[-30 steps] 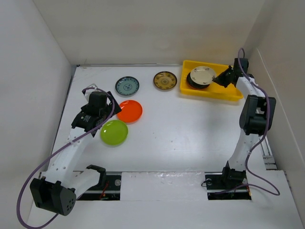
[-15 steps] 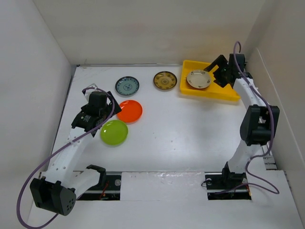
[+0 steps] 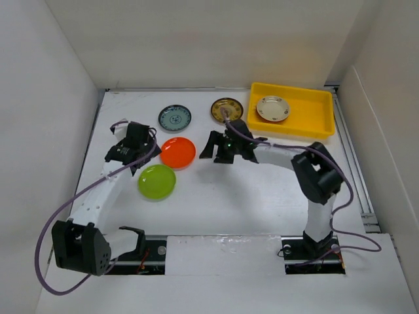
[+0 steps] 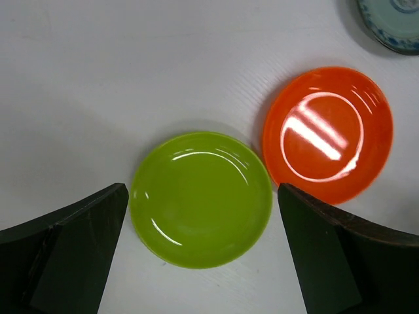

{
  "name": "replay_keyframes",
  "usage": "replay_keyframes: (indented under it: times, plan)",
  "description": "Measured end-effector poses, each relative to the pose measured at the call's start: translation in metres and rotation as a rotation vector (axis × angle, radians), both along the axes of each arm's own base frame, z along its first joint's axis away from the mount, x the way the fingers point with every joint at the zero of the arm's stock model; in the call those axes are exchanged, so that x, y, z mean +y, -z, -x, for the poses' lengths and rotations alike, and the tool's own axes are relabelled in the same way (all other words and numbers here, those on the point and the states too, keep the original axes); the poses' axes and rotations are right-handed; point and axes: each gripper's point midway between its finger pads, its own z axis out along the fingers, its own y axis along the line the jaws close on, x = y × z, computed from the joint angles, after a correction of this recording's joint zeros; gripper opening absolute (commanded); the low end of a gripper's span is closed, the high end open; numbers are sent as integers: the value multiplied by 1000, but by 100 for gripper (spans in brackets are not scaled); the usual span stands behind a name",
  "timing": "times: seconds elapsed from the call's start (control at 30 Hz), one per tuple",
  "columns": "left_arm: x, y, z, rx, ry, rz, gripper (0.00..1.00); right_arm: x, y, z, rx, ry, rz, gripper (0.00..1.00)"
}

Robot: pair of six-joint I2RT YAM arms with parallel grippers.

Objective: Place the plates into the plastic bin on the countertop

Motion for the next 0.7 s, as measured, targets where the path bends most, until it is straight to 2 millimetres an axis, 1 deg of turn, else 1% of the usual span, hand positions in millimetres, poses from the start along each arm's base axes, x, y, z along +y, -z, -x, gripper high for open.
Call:
replay_keyframes:
  times: [0.03,0.07,0.1,0.17,0.23,0.27,0.3,0.37,0.4,0.43,0.5,0.53,0.6,0.63,0.67,0.7]
  plan:
    - [9,4,-1,16,-31,2,100,7,19,7,41,-15,19,83]
    - [20,7,-1,26,-65,5,100,13,34,13,72,-28,35,80]
    - [32,7,-2,28,-101,11,100,20,40,16,96,-39,27,78]
    - [53,7,-2,24,-169,20,100,34,37,9,86,-43,10,74]
    - [64,7,-1,21,-201,19,100,46,29,-4,66,-36,-19,71]
    - [63,7,-2,21,-199,22,100,51,25,-11,52,-29,-33,68]
    - [63,7,-2,21,-195,23,100,55,23,-17,44,-25,-42,62]
    - [61,5,-2,16,-188,27,100,61,24,-26,42,-14,-53,56]
    - [61,4,-2,10,-187,27,100,63,27,-30,41,-8,-53,54]
    - [61,2,-2,3,-187,27,100,65,31,-34,48,0,-51,49]
    - [60,-2,-1,-12,-186,29,100,65,45,-39,67,14,-37,44]
    - [60,-4,-1,-17,-186,30,100,65,52,-40,88,21,-34,40]
    - [60,-4,-1,-20,-184,31,100,70,53,-44,95,17,-45,40]
    - [59,-4,-1,-19,-182,34,100,71,52,-46,96,20,-44,37]
    - [59,-4,-1,-19,-181,36,100,70,52,-48,99,23,-37,33]
    - [59,-4,-2,-20,-180,37,100,69,54,-49,105,29,-26,23]
